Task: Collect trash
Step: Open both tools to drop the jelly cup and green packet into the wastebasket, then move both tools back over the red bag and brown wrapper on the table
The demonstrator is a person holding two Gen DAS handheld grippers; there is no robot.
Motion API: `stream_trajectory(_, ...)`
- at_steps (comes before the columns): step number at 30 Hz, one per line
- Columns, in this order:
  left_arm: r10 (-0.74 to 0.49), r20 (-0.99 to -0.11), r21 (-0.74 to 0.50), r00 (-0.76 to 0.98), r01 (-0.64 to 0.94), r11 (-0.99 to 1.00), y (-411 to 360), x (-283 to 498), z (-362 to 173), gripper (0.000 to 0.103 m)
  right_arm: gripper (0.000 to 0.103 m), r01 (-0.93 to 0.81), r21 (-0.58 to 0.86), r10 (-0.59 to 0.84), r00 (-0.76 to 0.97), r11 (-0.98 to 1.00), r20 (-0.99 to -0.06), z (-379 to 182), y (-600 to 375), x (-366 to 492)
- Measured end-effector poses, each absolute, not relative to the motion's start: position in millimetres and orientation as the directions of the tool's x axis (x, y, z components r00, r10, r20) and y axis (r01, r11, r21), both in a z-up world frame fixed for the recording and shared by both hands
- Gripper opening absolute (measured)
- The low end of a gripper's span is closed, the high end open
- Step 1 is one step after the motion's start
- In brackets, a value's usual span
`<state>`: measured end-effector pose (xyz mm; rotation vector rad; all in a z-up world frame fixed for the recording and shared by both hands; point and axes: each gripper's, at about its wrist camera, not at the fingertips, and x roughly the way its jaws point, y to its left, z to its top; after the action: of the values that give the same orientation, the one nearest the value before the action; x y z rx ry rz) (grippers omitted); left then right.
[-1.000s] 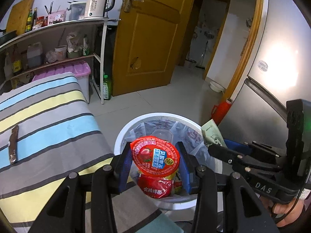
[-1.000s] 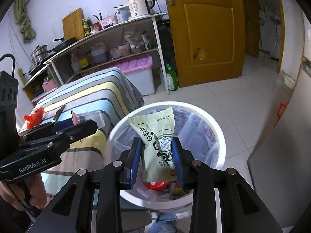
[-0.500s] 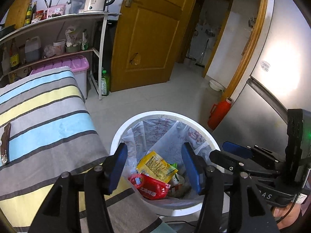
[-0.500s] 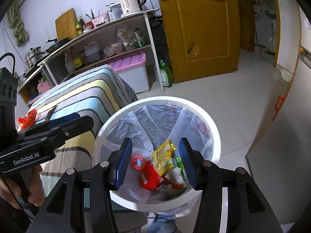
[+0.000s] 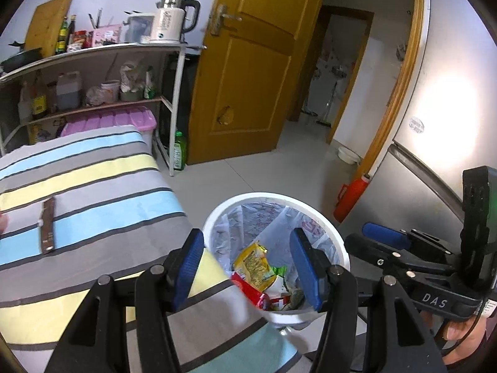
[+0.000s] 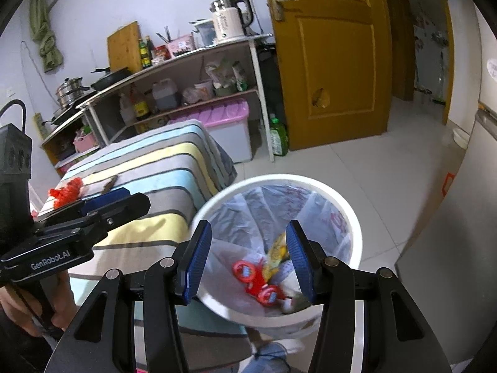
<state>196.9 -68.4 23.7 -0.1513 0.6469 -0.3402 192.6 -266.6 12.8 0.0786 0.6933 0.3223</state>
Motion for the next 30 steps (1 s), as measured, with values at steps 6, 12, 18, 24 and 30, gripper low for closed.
stream_trajectory(6,-0.319,-0.534,-0.236,0.783,0.224,0.946,-46,173,34,0.06,0.051,-0.314,0.165,0.348,0.724,0.935,-0.596,28,-242,177)
stream_trajectory(12,-0.276,-0.514,-0.227,0.812,0.181,0.957,-20,147,42,0.06,0.051,-0.373,0.156,0.39,0.714,0.915,-0.581,36,-214,163)
stream_trajectory(18,-0.226,-0.498,-0.218,0.837,0.132,0.967,9,123,49,0.06,0.051,-0.434,0.147,0.434,0.694,0.889,-0.574,41,-184,152)
stream_trajectory(24,-0.181,-0.487,-0.21,0.854,0.086,0.974,35,108,52,0.06,0.051,-0.484,0.14,0.469,0.671,0.864,-0.574,44,-157,146)
stream_trajectory(30,-0.137,-0.487,-0.209,0.862,0.037,0.977,61,99,48,0.06,0.051,-0.526,0.136,0.498,0.642,0.839,-0.583,42,-130,146)
